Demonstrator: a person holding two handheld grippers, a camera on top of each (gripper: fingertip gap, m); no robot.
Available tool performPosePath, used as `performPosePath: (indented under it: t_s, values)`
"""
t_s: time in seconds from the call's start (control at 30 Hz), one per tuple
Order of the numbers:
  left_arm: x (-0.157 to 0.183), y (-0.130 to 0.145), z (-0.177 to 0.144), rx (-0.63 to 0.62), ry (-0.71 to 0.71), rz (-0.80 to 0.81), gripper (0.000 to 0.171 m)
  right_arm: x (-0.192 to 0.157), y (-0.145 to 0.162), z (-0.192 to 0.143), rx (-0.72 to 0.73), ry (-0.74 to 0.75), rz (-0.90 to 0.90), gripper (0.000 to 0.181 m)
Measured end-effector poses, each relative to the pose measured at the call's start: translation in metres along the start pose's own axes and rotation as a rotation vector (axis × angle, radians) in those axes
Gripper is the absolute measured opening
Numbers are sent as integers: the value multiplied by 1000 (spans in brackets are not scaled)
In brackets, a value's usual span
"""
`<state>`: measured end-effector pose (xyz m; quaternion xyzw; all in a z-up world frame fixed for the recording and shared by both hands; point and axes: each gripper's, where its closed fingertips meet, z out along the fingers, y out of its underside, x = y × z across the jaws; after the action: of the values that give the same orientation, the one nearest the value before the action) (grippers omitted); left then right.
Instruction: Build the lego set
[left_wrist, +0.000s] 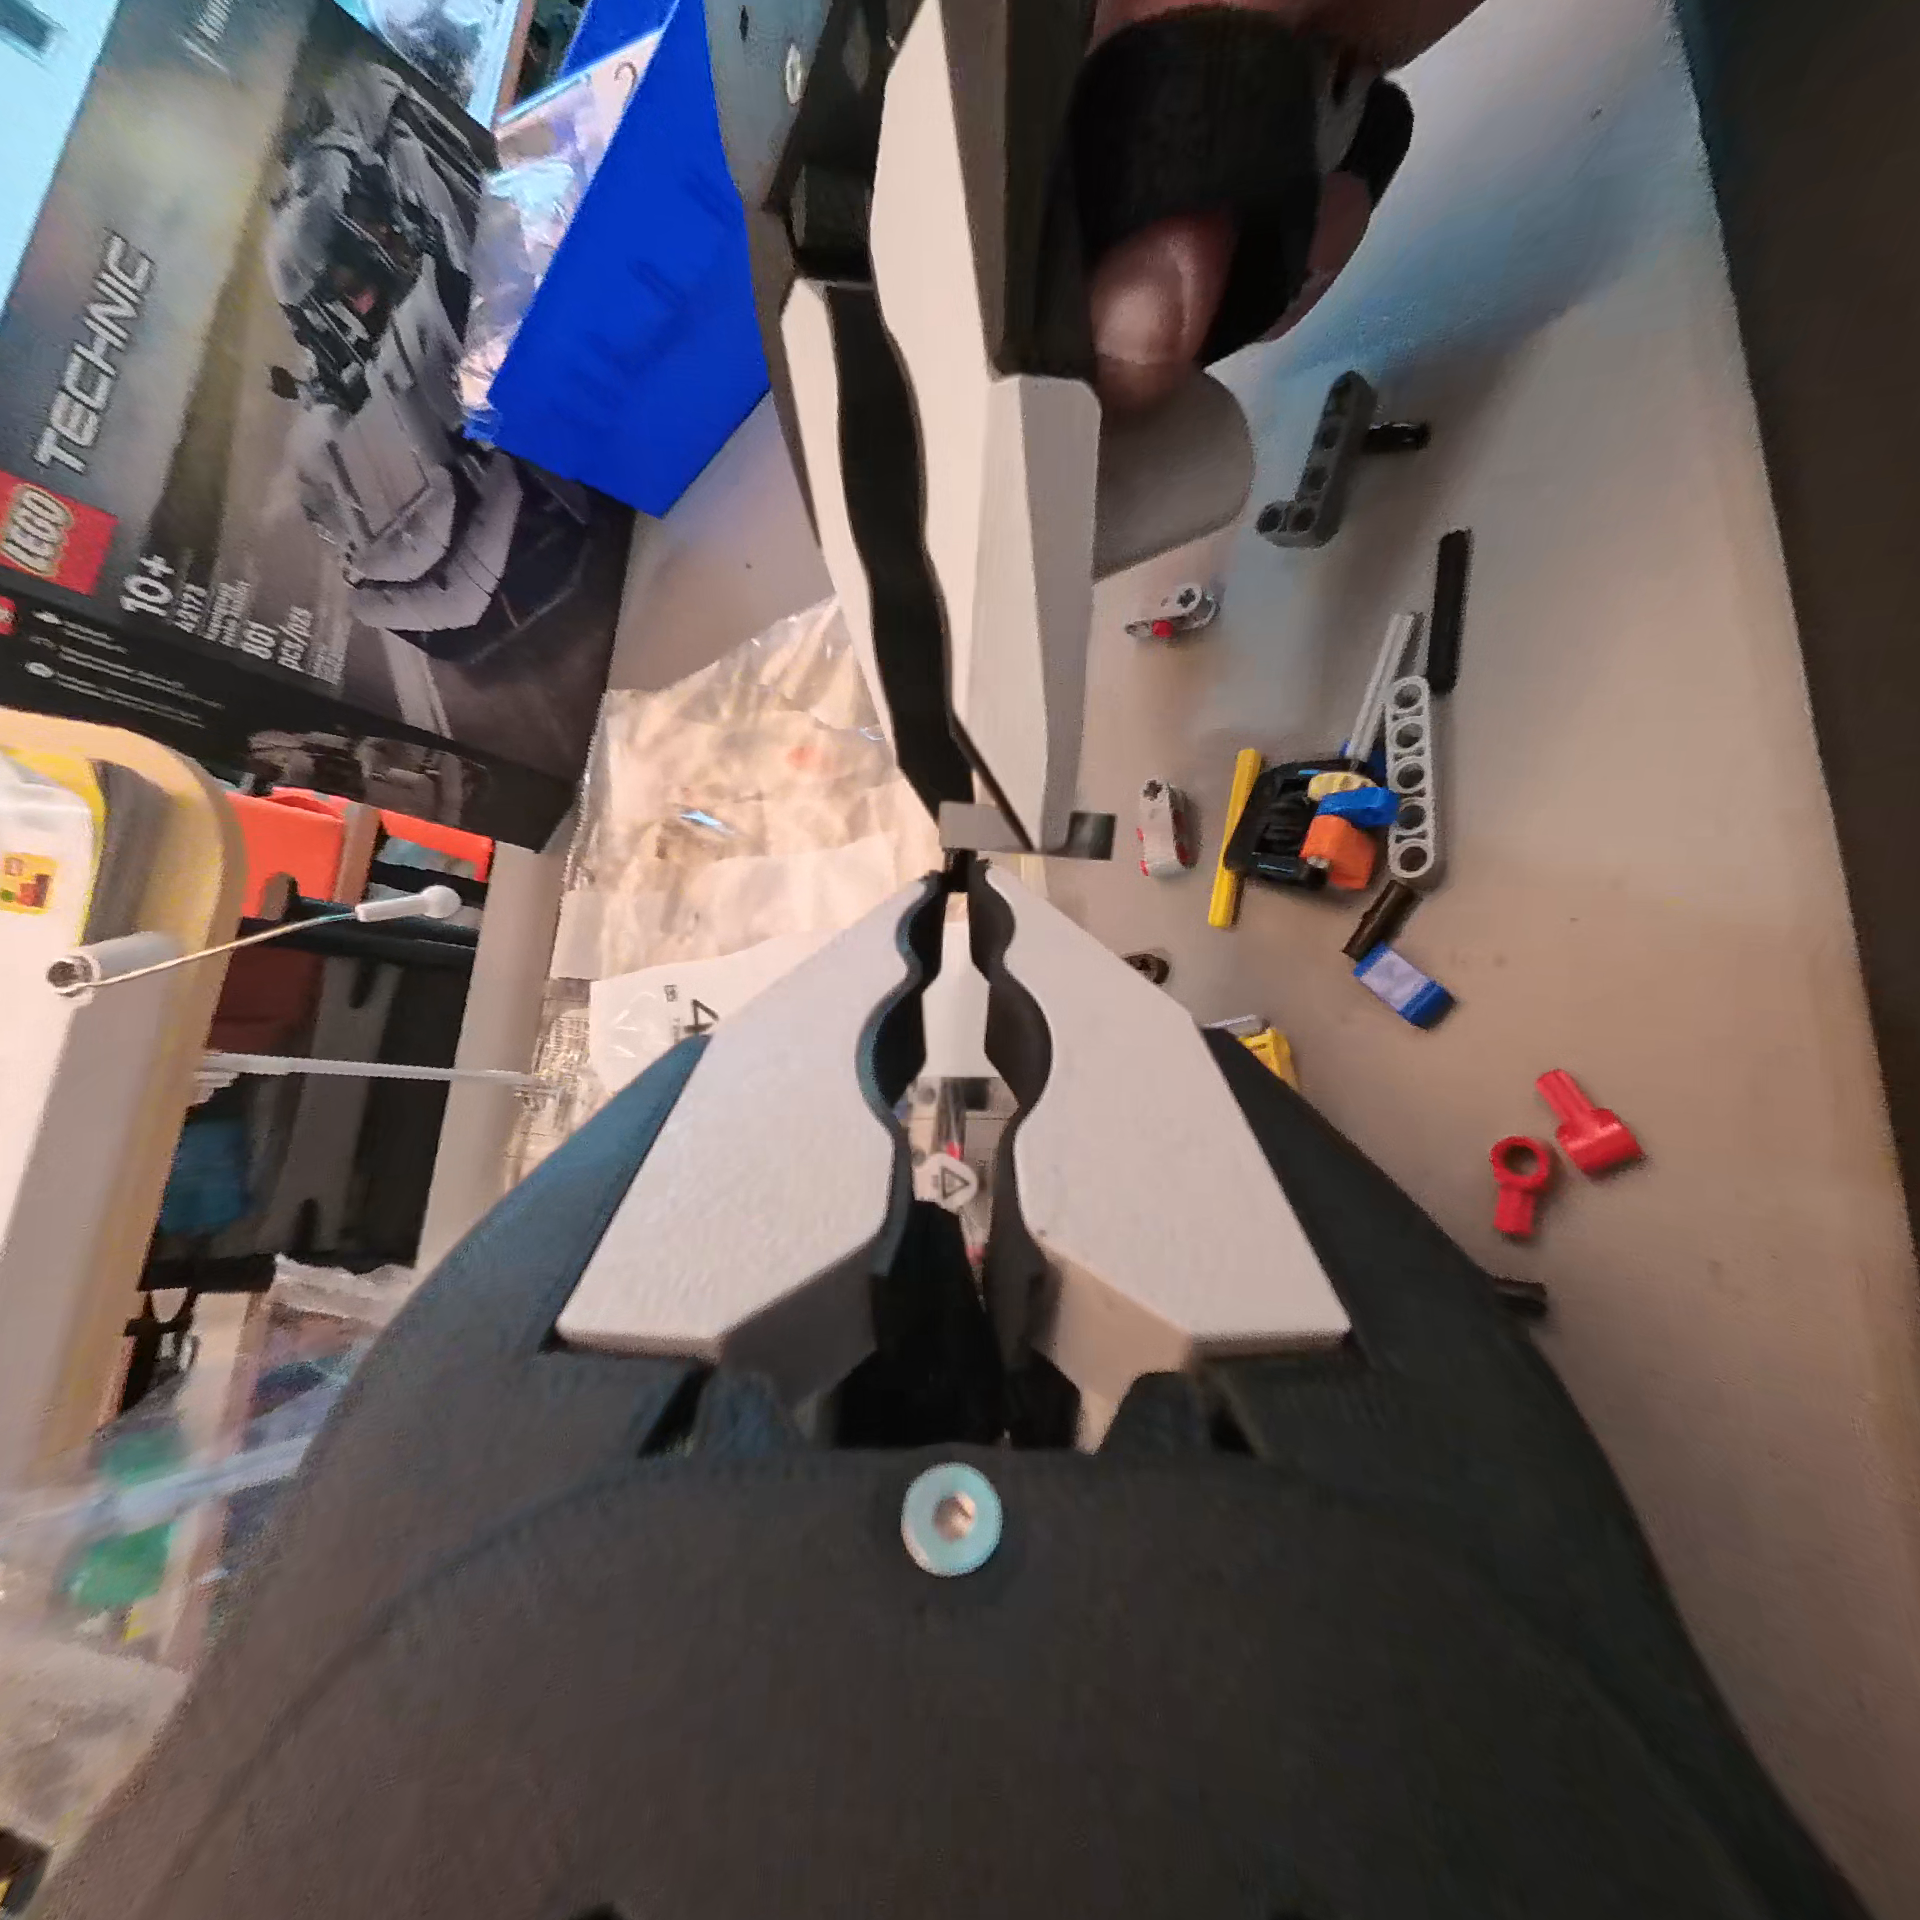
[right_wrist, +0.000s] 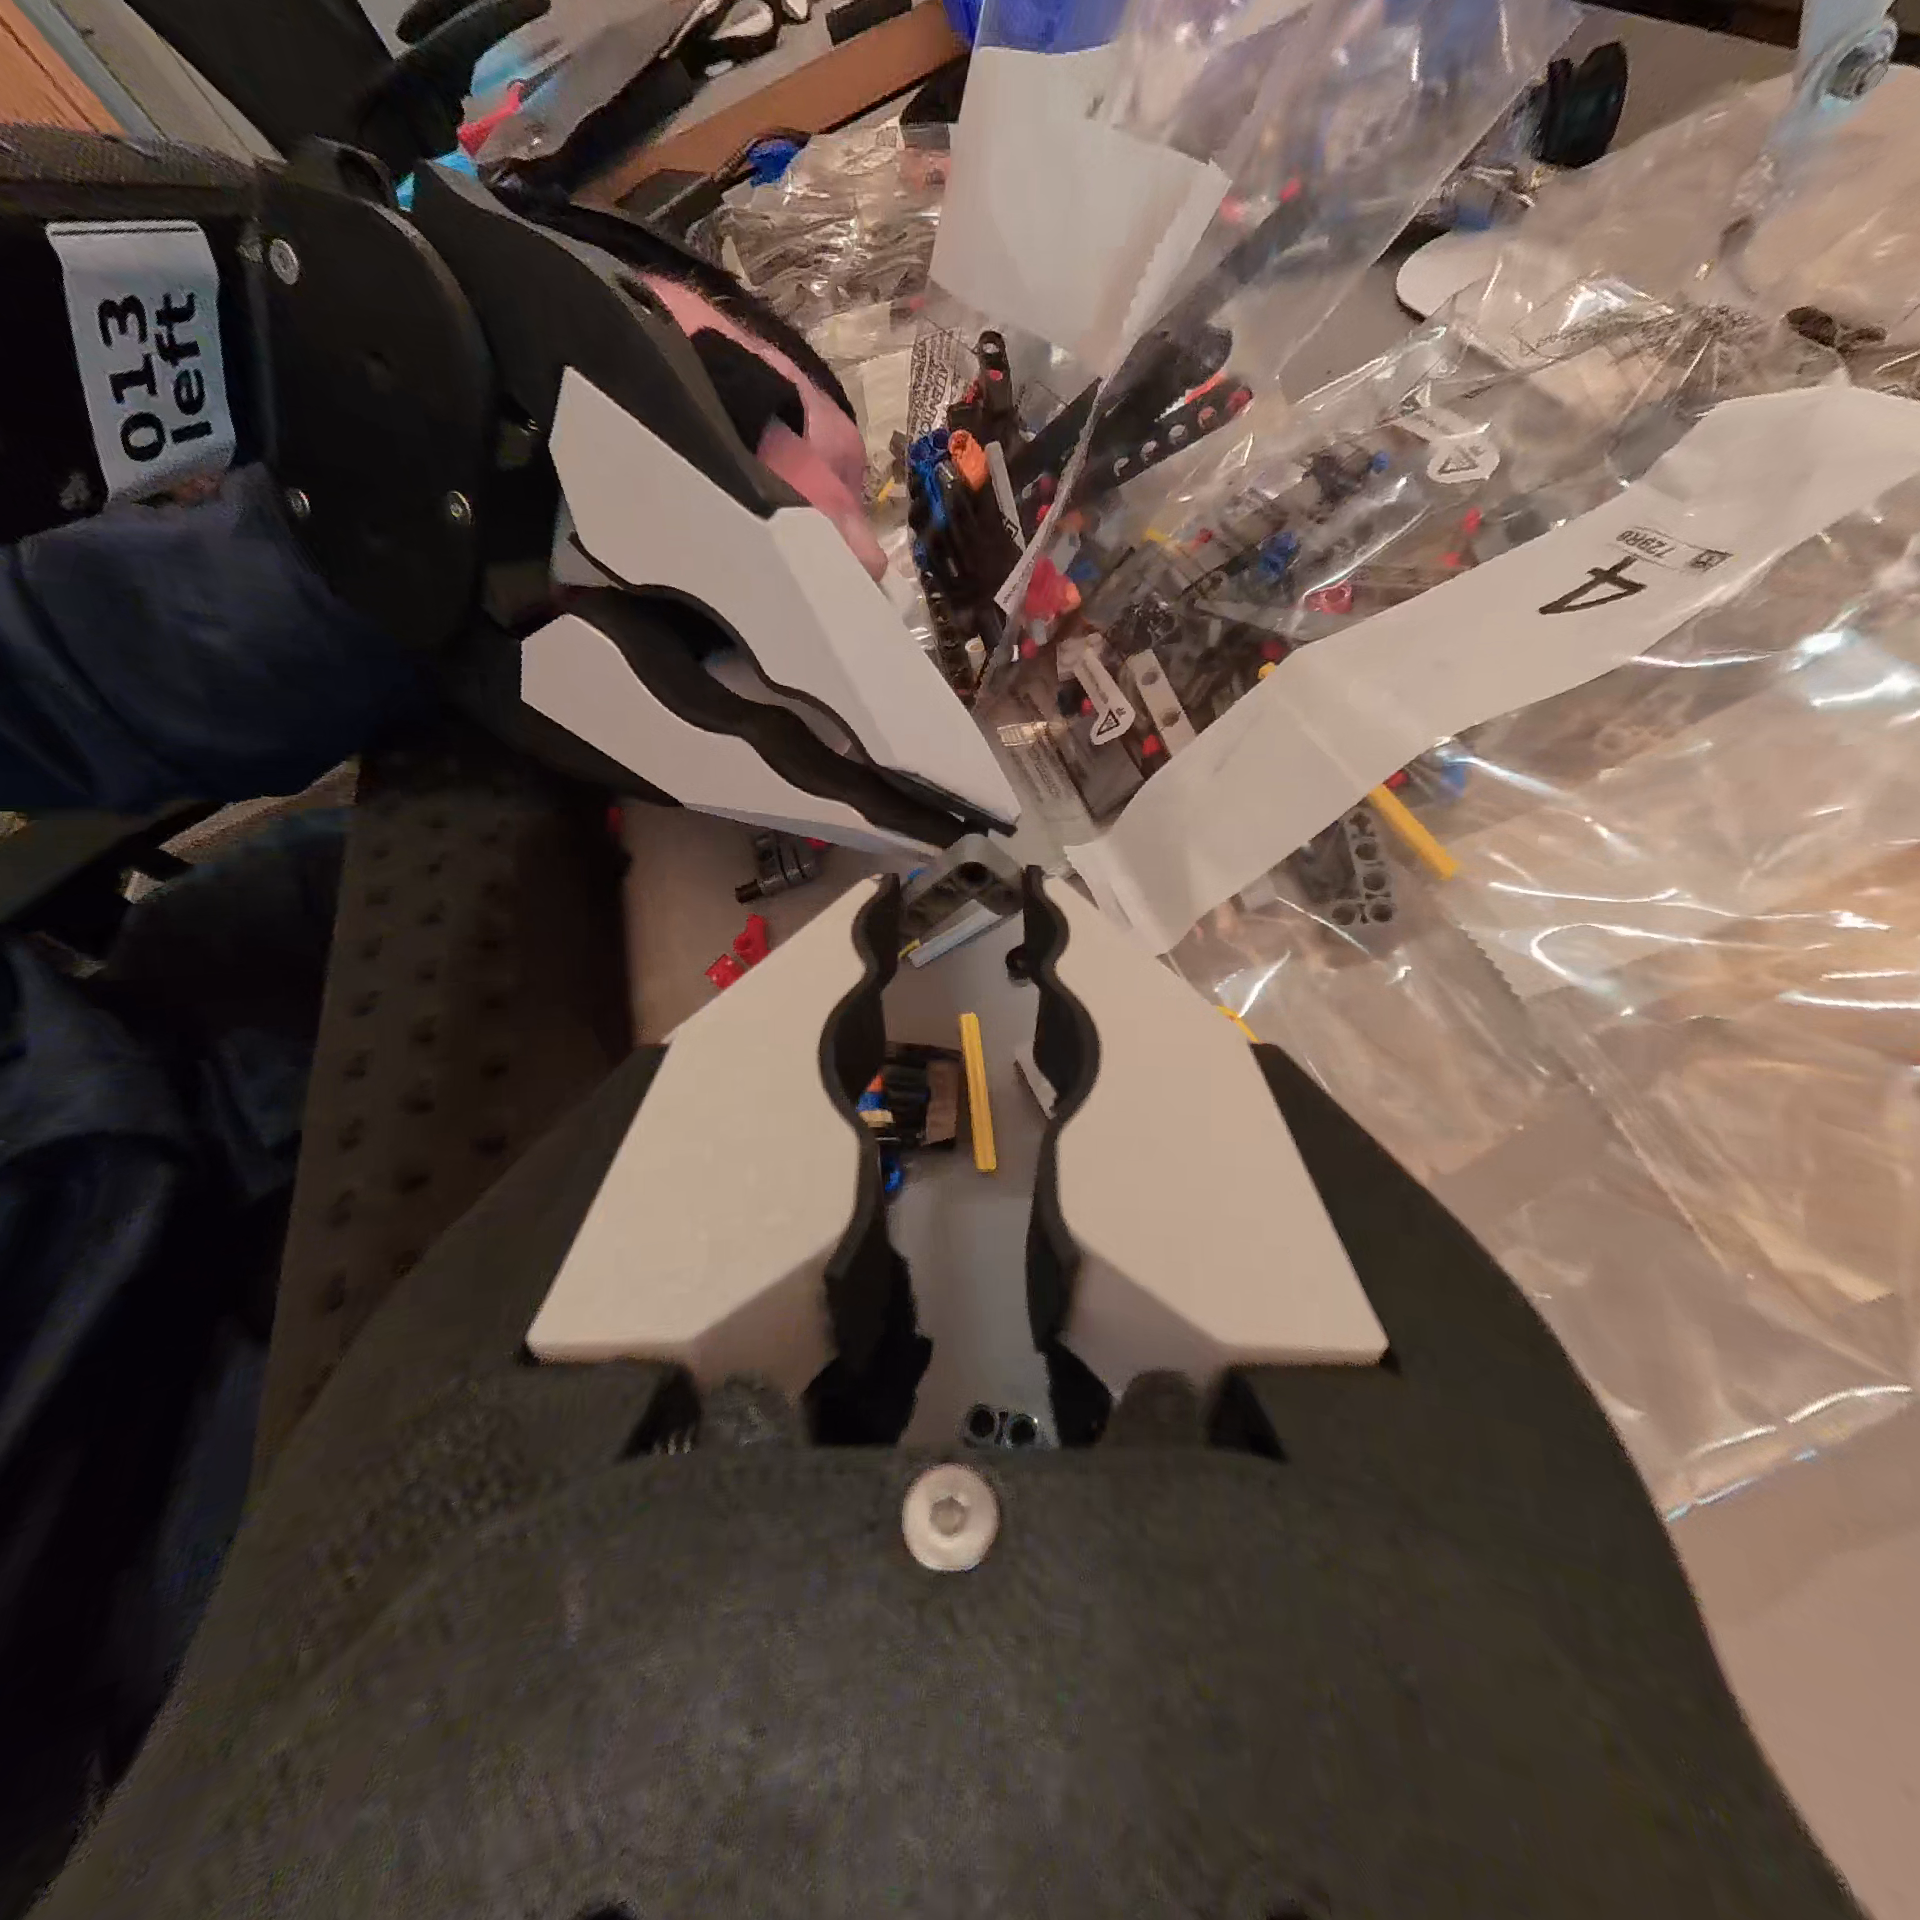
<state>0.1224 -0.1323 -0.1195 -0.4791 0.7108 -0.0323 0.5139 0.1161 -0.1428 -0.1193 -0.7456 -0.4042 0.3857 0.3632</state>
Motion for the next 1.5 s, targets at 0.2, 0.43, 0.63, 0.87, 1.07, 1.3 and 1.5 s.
performPosePath:
  t_s: [0.2, 0.43, 0.63, 0.87, 1.07, 1.3, 1.5]
  values:
    - [-2, -4, -2, 22, -18, 5, 4, 0, -3, -3, 10, 9, -21, 18]
    - [0, -8, -3, 20, -41, 68, 5, -2, -2, -3, 0, 10, -48, 16]
    - [-5, -12, -9, 37, -42, 11, 3, -6, -12, -10, 47, 10, -79, 15]
    - [-34, 5, -36, 94, -73, -184, 2, 5, -20, -39, 141, 46, -56, 12]
    - [6, 12, -15, 41, 138, -175, 3, -2, -12, -25, 84, -4, -57, 14]
    - [33, 20, -1, -23, 264, -187, 12, -11, -12, -20, 86, -56, -87, 15]
    - [29, 13, -1, 7, 252, -212, 26, -5, -8, -19, 51, 15, -154, 15]
